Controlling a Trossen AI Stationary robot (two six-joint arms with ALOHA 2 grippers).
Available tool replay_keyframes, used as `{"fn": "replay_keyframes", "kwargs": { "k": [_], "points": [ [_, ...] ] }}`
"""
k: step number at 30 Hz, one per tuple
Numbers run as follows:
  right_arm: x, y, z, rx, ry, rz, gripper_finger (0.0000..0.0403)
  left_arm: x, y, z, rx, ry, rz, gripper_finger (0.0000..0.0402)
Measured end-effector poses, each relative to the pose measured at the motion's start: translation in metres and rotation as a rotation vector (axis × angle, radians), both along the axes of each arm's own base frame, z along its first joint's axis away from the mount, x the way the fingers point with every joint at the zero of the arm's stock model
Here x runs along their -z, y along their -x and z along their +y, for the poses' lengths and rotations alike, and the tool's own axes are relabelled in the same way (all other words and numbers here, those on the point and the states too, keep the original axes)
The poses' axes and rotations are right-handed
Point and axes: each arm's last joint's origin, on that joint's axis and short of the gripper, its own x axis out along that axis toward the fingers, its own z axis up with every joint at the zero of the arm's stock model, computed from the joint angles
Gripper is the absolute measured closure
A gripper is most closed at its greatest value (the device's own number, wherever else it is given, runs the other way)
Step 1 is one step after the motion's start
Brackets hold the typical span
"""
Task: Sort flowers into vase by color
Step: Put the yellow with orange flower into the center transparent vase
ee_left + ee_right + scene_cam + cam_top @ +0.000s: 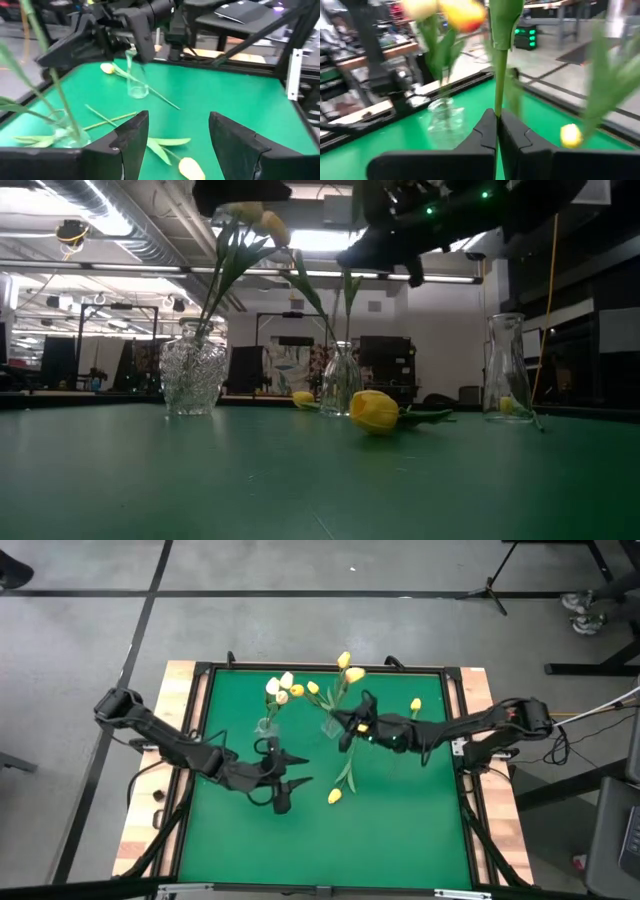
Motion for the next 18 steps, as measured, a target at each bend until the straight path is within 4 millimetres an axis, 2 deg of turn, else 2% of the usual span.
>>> {"fn": "replay_keyframes", "kwargs": {
  "k": [4,8,14,18],
  "points": [
    [-0.014,0.013,-0.015,0.045,-0.001,0.011,0.0402,-0.003,0.008,-0.008,-0.018,-0.031,-0.02,0.0197],
    [-0.02,0.018,-0.029,0.069,0.014,0.014,0.0403,-0.006,0.011,-0.013,0.004,-0.021,-0.048,0.0197],
    [-0.017,0.019,-0.052,0.072,0.0,0.027,0.0403,-0.007,0.011,-0.015,0.013,-0.015,-0.061,0.0197],
    [-0.011,0.016,-0.059,0.065,-0.018,0.037,0.0403,-0.01,0.011,-0.017,0.018,-0.001,-0.086,0.0197]
  ]
}}
